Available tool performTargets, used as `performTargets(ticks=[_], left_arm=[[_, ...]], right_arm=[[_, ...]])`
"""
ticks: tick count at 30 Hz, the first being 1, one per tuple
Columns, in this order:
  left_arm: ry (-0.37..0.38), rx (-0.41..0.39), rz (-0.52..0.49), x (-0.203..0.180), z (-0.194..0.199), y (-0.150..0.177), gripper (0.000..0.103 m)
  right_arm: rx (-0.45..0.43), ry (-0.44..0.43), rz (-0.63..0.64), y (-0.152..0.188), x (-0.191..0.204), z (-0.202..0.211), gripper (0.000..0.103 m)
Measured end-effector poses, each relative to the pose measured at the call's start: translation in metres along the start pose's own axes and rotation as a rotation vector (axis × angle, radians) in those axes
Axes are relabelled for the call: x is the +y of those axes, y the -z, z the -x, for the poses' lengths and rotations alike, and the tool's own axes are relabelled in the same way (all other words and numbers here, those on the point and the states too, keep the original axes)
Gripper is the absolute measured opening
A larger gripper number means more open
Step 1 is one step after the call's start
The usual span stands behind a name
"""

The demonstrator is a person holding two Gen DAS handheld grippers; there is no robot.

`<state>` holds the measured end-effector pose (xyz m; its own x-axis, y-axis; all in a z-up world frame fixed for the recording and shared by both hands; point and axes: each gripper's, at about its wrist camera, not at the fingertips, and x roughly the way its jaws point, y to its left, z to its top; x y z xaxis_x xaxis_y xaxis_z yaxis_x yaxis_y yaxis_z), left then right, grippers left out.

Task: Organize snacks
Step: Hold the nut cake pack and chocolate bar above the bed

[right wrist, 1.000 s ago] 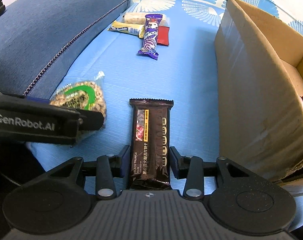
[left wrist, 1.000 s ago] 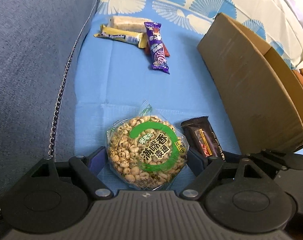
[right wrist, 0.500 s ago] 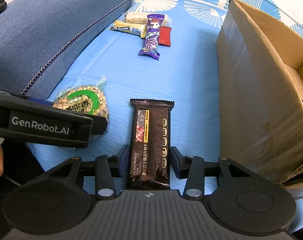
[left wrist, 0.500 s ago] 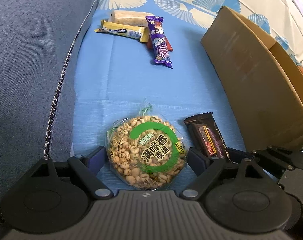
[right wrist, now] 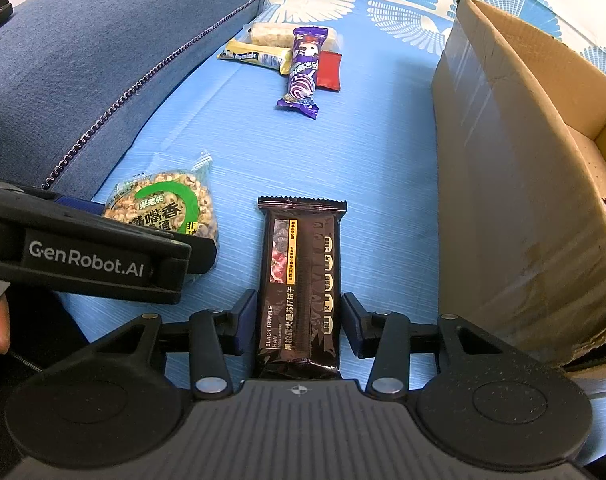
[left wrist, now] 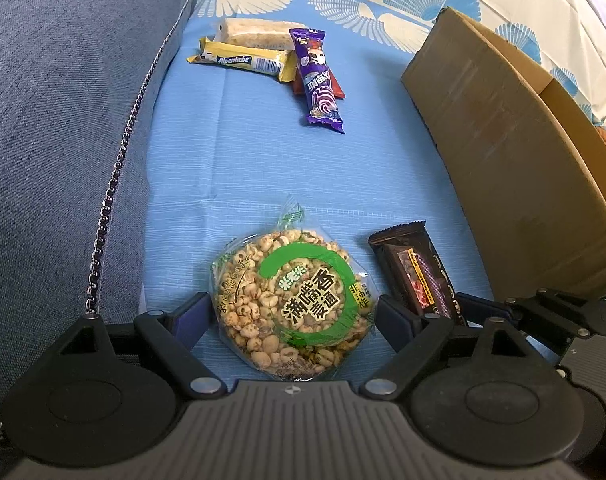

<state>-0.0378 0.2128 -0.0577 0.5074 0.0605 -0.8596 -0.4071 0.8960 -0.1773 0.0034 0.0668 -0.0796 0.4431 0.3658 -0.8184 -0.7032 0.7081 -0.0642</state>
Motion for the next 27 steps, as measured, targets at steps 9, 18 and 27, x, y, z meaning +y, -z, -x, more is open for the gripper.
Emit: performTargets(ticks=[9,18,27], left_arm=[[0.0,0.0,0.0,0.0001,-0.0001,-0.0003,0.091],[0.0,0.002,0.0,0.0,-0.0001,-0.0005,0.091],[-0.001,0.002,-0.001,-0.0002,-0.0005,-0.0006,0.091]], right_arm=[[0.001,-0.001,0.001,0.0,-0.0003,0.0001,0.049],[0.001,0.0,0.001,0.0,-0.0002,0.0001,0.049],[0.002,0.001,0.001,0.0,-0.0004,0.0,0.049]])
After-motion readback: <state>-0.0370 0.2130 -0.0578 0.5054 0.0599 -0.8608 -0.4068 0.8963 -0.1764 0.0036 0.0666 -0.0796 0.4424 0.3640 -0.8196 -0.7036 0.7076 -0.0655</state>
